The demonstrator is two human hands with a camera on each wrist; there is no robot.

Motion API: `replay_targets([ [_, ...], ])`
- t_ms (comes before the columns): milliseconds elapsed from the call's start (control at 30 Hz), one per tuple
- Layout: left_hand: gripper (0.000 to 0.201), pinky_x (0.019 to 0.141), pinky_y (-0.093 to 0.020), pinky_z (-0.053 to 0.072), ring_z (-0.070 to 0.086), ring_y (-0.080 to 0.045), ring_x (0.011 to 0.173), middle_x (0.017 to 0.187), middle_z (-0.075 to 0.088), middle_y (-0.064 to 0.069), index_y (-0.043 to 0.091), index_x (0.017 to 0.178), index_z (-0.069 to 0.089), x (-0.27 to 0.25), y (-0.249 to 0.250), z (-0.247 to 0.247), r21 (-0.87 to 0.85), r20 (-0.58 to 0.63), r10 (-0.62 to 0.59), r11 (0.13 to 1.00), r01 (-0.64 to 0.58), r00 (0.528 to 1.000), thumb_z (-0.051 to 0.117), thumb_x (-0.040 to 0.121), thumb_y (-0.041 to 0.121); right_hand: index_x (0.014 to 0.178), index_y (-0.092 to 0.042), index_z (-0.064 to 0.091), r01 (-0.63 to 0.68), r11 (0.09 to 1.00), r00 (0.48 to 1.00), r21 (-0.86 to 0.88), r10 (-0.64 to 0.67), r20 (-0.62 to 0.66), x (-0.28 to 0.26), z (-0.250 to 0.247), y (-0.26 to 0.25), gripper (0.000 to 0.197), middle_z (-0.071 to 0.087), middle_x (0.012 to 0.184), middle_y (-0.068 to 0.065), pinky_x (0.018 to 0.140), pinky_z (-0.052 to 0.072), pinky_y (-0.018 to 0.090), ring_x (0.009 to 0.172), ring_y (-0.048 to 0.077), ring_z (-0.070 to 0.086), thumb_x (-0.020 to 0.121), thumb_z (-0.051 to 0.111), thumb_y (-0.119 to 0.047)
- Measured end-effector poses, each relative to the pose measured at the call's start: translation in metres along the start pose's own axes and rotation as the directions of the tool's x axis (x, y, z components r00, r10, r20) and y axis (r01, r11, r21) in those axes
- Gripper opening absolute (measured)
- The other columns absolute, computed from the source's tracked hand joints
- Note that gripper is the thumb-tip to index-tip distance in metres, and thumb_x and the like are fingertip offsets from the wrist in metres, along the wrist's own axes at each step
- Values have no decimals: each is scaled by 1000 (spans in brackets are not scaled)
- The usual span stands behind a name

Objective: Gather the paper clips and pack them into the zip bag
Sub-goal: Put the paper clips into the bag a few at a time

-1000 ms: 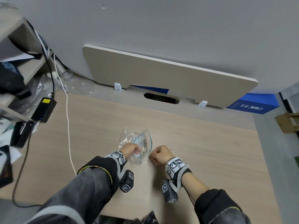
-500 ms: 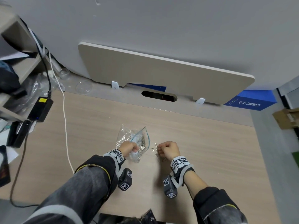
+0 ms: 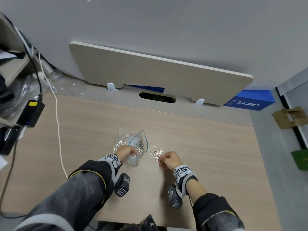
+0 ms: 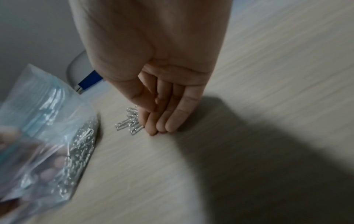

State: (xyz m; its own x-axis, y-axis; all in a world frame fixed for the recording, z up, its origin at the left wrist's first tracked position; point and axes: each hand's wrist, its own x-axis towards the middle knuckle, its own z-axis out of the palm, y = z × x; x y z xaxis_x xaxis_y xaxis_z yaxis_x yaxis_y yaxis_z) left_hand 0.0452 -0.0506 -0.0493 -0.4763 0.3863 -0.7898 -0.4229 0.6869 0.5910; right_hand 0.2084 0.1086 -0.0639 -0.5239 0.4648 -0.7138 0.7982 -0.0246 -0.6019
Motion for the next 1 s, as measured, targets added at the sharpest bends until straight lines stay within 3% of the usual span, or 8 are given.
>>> replay_targets([
  [100, 20, 46, -23, 25, 39, -11, 51, 67, 57, -3, 10, 67, 64, 1, -1, 0, 0, -2, -7, 1000, 7, 1000, 54, 84, 6, 67, -19, 67, 68, 996, 976, 57, -54, -209, 6, -10, 2, 37, 69, 71, 9, 58, 55, 35, 60, 23, 61, 81, 43, 5],
  [167, 21, 46, -23, 25, 38, -11, 51, 68, 57, -4, 10, 67, 64, 1, -1, -1, 1, -5, -11, 1000, 11, 1000, 53, 85, 7, 79, -21, 64, 74, 997, 932, -13, -74, -354, 7, -21, 3, 26, 71, 90, 10, 73, 58, 41, 74, 28, 65, 82, 49, 0],
  [267, 21, 47, -23, 26, 39, -12, 51, 67, 56, -4, 9, 68, 64, 0, -1, 0, 1, -6, -2, 1000, 2, 1000, 53, 86, 6, 110, -9, 61, -10, 980, 928, -198, -64, -368, 6, -27, 6, 29, 61, 113, 13, 91, 48, 32, 100, 29, 62, 82, 57, -7],
  [400, 20, 46, -22, 27, 43, -12, 54, 68, 57, -3, 9, 69, 65, 0, -1, 0, 3, 3, 5, 1000, -5, 1000, 54, 86, 7, 117, -10, 59, 8, 941, 946, -339, -117, -303, 1, -14, 0, 36, 50, 118, 11, 89, 44, 26, 94, 26, 60, 80, 61, -11],
  [600, 20, 47, -22, 28, 42, -12, 53, 68, 58, -3, 10, 67, 65, 2, -4, -1, 6, -3, 3, 1000, -3, 1000, 55, 84, 8, 118, -15, 58, 47, 888, 950, -458, -181, -254, -3, 8, -10, 48, 46, 119, 6, 91, 48, 34, 108, 27, 55, 76, 74, -32],
  [733, 20, 46, -22, 25, 37, -11, 50, 68, 58, -3, 9, 67, 65, 0, -2, -2, -5, 8, -7, 1000, 7, 1000, 55, 84, 9, 121, -15, 49, 63, 775, 952, -629, -237, -197, -6, 12, -13, 66, 40, 122, 6, 84, 48, 37, 113, 27, 45, 71, 78, -45],
  [1000, 20, 45, -21, 26, 37, -12, 51, 71, 58, -4, 9, 69, 65, -2, -1, -3, 1, 16, -2, 1000, 2, 1000, 53, 85, 10, 121, -16, 47, 143, 680, 935, -719, -331, -127, -1, 13, -20, 58, 40, 122, 6, 78, 51, 39, 110, 29, 47, 76, 76, -37],
])
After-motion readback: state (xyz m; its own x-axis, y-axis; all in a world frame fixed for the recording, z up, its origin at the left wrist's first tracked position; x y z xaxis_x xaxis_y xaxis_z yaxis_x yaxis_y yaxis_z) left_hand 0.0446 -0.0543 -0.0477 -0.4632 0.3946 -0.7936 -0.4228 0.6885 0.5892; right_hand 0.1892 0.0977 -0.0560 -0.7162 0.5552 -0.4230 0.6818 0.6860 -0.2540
